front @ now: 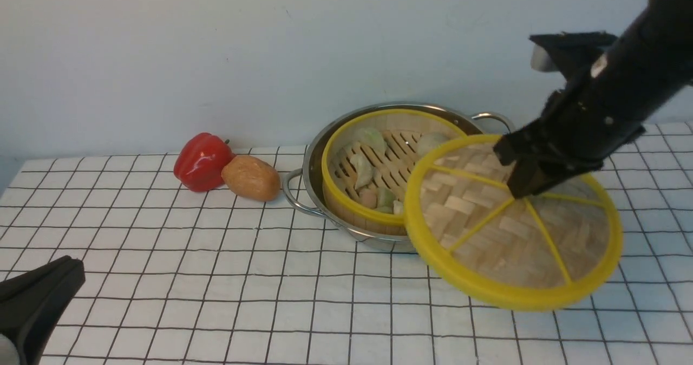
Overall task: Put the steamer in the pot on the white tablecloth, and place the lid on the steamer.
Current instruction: 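Place the bamboo steamer lid onto the steamer basket in the pot with the right gripper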
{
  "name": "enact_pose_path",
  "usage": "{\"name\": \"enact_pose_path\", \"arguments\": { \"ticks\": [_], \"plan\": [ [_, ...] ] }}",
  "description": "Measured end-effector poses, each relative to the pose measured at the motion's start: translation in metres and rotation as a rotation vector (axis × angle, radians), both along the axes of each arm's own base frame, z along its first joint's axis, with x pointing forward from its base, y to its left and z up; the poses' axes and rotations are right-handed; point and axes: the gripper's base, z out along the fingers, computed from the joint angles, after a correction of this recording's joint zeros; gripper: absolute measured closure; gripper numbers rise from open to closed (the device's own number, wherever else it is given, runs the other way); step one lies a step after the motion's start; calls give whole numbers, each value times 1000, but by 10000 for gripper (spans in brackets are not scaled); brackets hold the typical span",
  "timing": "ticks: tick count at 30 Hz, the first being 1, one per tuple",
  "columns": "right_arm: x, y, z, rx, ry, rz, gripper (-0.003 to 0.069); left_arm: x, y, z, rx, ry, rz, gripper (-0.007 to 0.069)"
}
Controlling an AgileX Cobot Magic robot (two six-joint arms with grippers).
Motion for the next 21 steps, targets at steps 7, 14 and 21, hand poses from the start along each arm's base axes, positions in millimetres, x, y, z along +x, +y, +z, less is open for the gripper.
{"name": "enact_pose_path", "arguments": {
  "ticks": [7, 14, 21],
  "plan": [
    [69, 63, -1, -19, -151, 53, 510, 0, 0, 0, 53, -16, -11, 633],
    [99, 76, 19, 41, -282, 23, 511, 0, 0, 0, 62, -19, -13, 633],
    [107, 80, -3, 26, -236, 14, 511, 0, 0, 0, 63, -19, -14, 633]
  ]
}}
